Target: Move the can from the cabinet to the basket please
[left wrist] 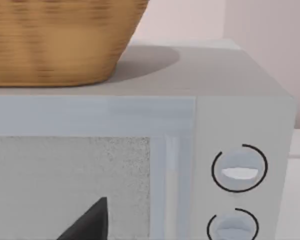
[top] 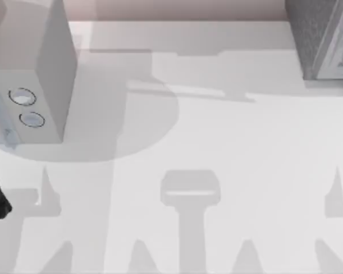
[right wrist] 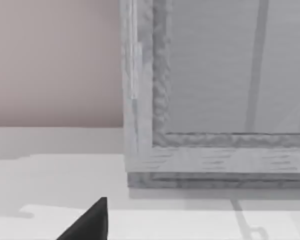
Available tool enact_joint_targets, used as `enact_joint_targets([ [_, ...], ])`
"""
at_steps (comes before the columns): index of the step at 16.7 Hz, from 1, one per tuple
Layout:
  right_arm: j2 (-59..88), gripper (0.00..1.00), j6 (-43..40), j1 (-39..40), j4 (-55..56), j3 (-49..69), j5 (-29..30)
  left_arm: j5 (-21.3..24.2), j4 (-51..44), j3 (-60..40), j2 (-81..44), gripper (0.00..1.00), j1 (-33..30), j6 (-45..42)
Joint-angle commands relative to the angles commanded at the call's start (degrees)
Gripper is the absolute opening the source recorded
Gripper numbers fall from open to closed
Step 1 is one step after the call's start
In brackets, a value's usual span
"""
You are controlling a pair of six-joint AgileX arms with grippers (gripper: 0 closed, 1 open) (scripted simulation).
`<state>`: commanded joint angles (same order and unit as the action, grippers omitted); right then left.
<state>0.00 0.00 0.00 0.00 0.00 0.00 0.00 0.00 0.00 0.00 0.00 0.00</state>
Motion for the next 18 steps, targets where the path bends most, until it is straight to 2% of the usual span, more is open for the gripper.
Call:
enact_joint_targets([
  [4, 1.8, 1.00, 0.0, 0.3, -0.6, 1.9, 0.3, 0.0, 0.0, 0.0, 0.0, 1.00, 0.0, 0.0],
  [8, 11.5, 1.00, 0.1, 1.6, -3.6, 12.8, 1.7, 0.0, 0.0, 0.0, 0.0, 1.00, 0.0, 0.0],
  [18, 51.4, 1.00, 0.4, 7.1, -16.1, 66.2, 7.7, 0.0, 0.0, 0.0, 0.0, 1.00, 0.0, 0.0],
])
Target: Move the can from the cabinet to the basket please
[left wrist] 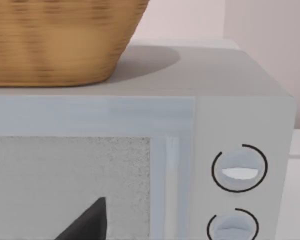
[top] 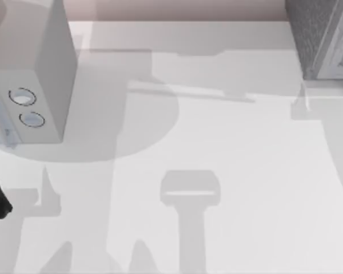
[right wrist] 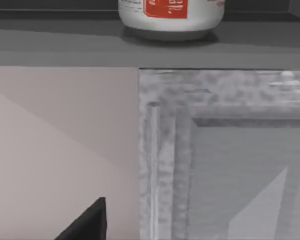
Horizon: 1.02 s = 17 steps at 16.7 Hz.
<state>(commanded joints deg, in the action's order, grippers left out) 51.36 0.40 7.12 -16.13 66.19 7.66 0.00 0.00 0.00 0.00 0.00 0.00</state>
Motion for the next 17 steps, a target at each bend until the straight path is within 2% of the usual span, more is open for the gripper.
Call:
enact_joint_targets([
  [4, 14.1, 1.00, 0.2, 1.9, -4.4, 19.5, 2.1, 0.0, 0.0, 0.0, 0.0, 1.00, 0.0, 0.0],
  [8, 22.8, 1.00, 0.4, 3.2, -7.2, 31.2, 3.3, 0.0, 0.0, 0.0, 0.0, 1.00, 0.0, 0.0],
  [17, 25.1, 1.00, 0.5, 2.5, -6.9, 33.4, 3.0, 0.0, 0.0, 0.0, 0.0, 1.00, 0.0, 0.0],
])
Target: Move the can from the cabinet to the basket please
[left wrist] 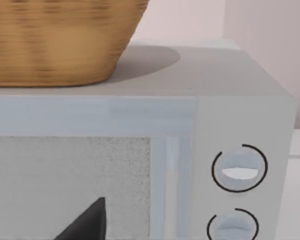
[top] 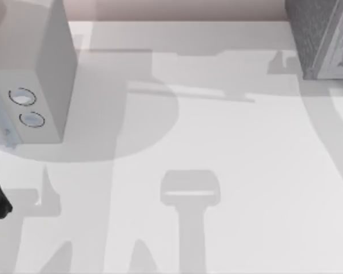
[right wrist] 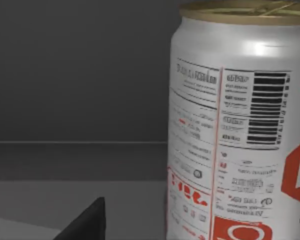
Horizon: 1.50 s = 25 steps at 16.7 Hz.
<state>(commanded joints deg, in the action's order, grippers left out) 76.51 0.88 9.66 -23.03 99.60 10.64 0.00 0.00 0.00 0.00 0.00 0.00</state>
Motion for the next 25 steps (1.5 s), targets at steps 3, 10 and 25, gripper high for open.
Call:
enact_joint_targets([
  [3, 1.0, 1.00, 0.0, -1.1, 1.4, -0.1, -0.8, 0.0, 0.0, 0.0, 0.0, 1.00, 0.0, 0.0],
  [10, 7.0, 1.00, 0.0, -1.9, 2.0, 5.3, -1.6, 0.0, 0.0, 0.0, 0.0, 1.00, 0.0, 0.0],
  [25, 13.1, 0.47, 0.0, -3.1, 3.0, 10.4, -2.6, 0.0, 0.0, 0.0, 0.0, 1.00, 0.0, 0.0],
])
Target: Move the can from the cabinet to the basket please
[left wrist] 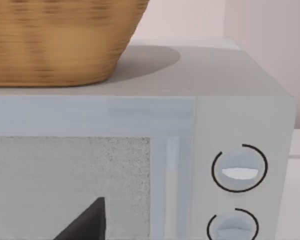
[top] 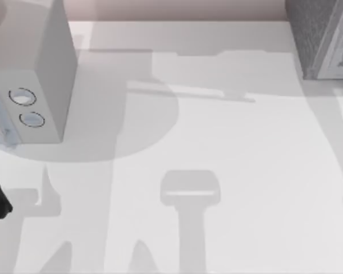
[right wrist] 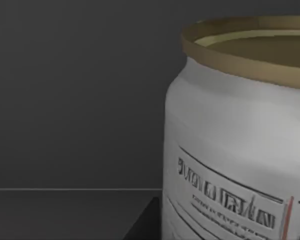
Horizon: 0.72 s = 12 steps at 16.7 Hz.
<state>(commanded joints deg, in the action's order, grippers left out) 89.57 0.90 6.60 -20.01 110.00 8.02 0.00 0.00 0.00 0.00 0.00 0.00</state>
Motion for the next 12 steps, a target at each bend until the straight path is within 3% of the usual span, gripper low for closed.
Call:
enact_joint_targets([
  [6, 0.0, 0.02, 0.0, 0.0, 0.0, 0.0, 0.0, 0.0, 0.0, 0.0, 0.0, 1.00, 0.0, 0.0],
  [12, 0.0, 0.00, 0.0, 0.0, 0.0, 0.0, 0.0, 0.0, 0.0, 0.0, 0.0, 1.00, 0.0, 0.0],
])
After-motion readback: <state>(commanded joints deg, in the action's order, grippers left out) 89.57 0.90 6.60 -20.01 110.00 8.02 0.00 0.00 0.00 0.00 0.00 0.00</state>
